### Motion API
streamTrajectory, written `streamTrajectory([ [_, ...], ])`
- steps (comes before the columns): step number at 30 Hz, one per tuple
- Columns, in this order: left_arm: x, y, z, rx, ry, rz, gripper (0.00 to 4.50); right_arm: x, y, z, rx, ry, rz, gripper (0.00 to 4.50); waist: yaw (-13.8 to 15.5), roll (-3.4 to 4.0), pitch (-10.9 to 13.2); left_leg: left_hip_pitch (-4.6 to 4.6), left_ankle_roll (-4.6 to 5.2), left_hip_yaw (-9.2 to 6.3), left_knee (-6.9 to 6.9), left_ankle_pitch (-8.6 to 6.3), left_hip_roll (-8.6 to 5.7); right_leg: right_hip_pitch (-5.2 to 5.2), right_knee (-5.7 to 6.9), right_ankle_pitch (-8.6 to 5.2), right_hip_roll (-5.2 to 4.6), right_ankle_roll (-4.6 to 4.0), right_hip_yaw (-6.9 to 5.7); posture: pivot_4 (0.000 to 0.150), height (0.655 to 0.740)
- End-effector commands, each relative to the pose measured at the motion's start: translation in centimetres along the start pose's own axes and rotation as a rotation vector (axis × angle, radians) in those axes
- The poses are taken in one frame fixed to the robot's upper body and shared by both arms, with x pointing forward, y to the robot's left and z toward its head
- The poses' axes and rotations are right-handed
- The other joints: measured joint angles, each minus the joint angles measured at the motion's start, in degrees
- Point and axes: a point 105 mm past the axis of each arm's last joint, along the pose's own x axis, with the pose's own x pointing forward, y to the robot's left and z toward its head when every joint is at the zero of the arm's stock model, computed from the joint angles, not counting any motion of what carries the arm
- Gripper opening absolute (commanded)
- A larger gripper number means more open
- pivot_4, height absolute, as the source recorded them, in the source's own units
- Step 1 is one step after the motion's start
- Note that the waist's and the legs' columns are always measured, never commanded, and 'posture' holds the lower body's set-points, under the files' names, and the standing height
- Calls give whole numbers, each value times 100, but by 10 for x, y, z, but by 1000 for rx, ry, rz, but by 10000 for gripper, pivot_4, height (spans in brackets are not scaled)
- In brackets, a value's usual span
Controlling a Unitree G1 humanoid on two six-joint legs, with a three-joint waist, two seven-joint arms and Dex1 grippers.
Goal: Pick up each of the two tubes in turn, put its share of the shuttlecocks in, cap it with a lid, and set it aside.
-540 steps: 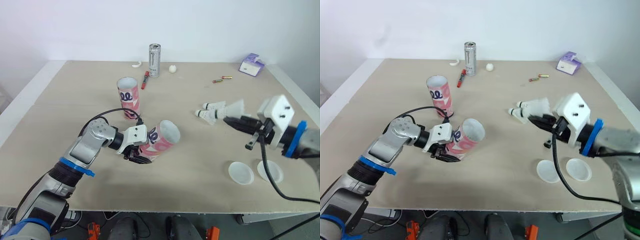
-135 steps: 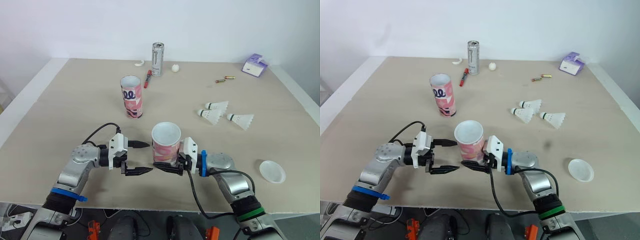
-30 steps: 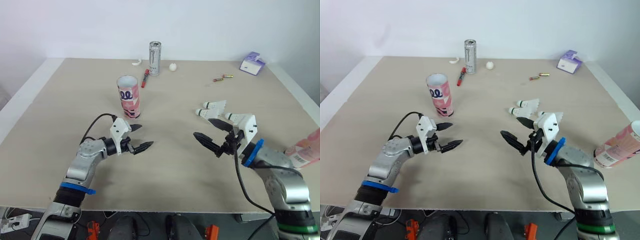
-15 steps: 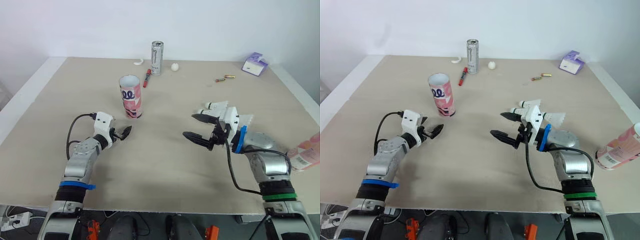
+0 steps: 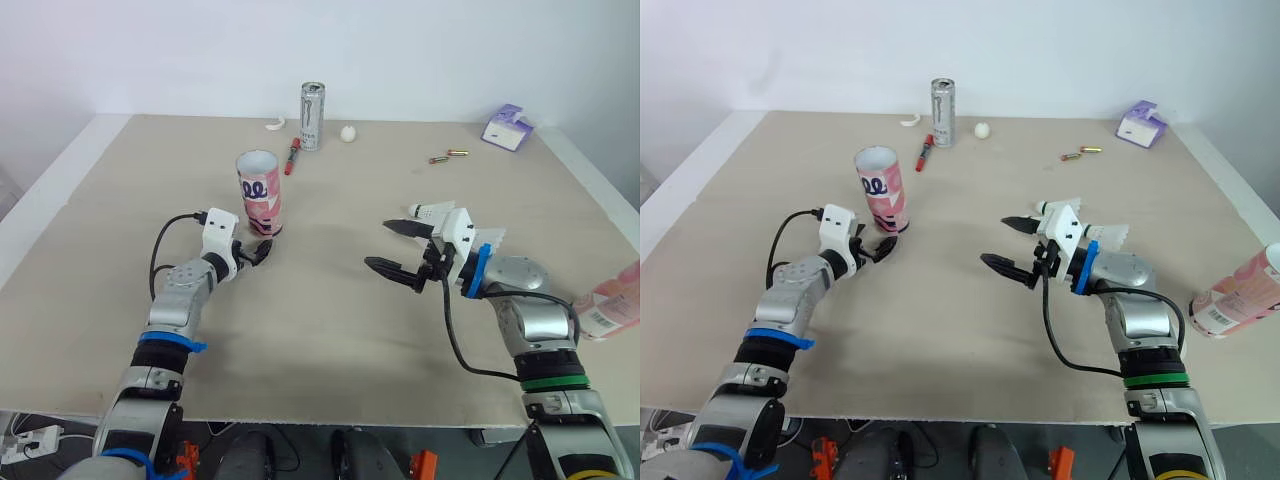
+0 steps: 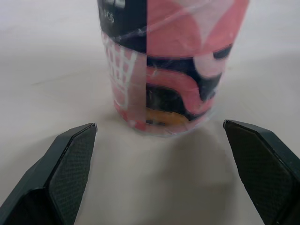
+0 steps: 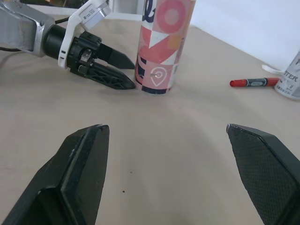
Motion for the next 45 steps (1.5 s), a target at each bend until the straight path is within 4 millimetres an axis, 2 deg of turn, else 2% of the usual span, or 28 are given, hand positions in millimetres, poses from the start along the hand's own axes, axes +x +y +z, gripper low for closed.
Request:
streamTrajectory([
  [1, 12, 2, 20, 47, -46, 3, 45000, -3, -10, 12, -52, -24, -37, 43148, -1, 0, 0, 0, 0, 0, 0, 0, 0, 0, 0, 0, 0, 1, 0, 1500, 7400],
  [13, 33, 4, 33, 102, -46, -25, 45000, -4, -14, 11, -61, -10, -69, 43148, -1, -2, 1, -6, -2, 0, 2, 1, -2, -4, 0, 2, 1, 3, 0, 1500, 7400],
  [21, 46, -4, 41, 75, -48, -73, 45000, -6, -17, 13, -67, -7, -82, 43148, -2, -1, 1, -13, -2, 1, 2, 1, -3, -9, -1, 1, 1, 4, -2, 1500, 7400],
  [34, 51, -5, 47, 58, -67, -58, 45000, -7, -14, 15, -69, -8, -90, 43148, -3, -2, 1, -17, -2, -1, 3, 1, -3, -12, 0, 2, 3, 5, -2, 1500, 7400],
  [37, 50, -5, 47, 61, -78, -58, 36974, -7, -13, 15, -69, -6, -90, 45000, -3, -2, 1, -18, -2, -1, 4, 1, -3, -12, 0, 2, 2, 5, -2, 1500, 7400],
  [38, 50, -5, 47, 62, -82, -60, 32011, -7, -13, 15, -69, -5, -90, 45000, -3, -2, 1, -18, -2, -1, 4, 1, -3, -12, 0, 2, 2, 5, -2, 1500, 7400],
  [40, 49, -5, 45, 66, -86, -61, 27881, -7, -13, 15, -68, -5, -90, 45000, -3, -2, 1, -18, -3, -1, 4, 1, -3, -12, 0, 2, 2, 6, -2, 1500, 7400],
  [41, 49, -4, 44, 66, -86, -54, 26717, -7, -13, 15, -68, -4, -90, 45000, -3, -2, 1, -19, -3, -1, 5, 2, -3, -12, 0, 2, 2, 6, -2, 1500, 7400],
  [45, 46, 1, 40, 69, -86, -43, 26717, -7, -13, 14, -67, -1, -87, 45000, -3, -2, 1, -18, -3, 0, 5, 1, -3, -13, 0, 2, 2, 6, -2, 1500, 7400],
])
